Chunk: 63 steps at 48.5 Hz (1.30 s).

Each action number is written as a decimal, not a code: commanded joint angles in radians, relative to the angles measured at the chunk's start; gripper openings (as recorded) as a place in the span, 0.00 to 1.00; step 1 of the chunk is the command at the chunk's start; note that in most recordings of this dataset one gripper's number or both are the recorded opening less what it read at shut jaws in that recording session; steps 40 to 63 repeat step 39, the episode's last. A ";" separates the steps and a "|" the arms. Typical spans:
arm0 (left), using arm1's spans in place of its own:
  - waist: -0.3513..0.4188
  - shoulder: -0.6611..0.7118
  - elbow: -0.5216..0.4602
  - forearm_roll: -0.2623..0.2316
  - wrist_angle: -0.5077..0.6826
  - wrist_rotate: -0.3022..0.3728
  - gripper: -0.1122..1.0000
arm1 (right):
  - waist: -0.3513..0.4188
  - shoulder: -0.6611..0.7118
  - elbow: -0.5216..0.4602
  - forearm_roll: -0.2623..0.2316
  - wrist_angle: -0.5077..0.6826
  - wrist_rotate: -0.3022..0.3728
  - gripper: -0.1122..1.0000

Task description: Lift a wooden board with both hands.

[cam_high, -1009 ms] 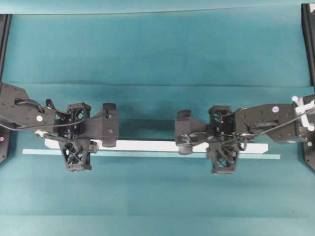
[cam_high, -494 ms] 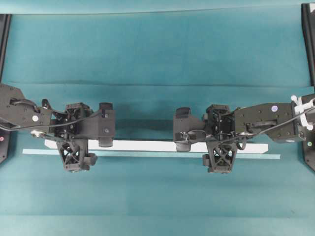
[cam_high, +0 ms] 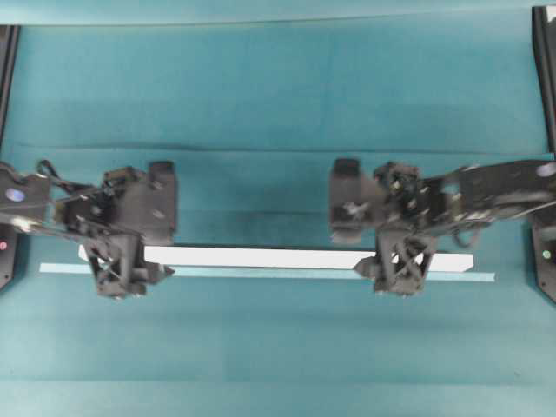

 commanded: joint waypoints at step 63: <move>0.003 -0.407 -0.009 -0.002 -0.204 0.124 1.00 | -0.023 -0.517 0.198 -0.014 -0.420 0.006 0.91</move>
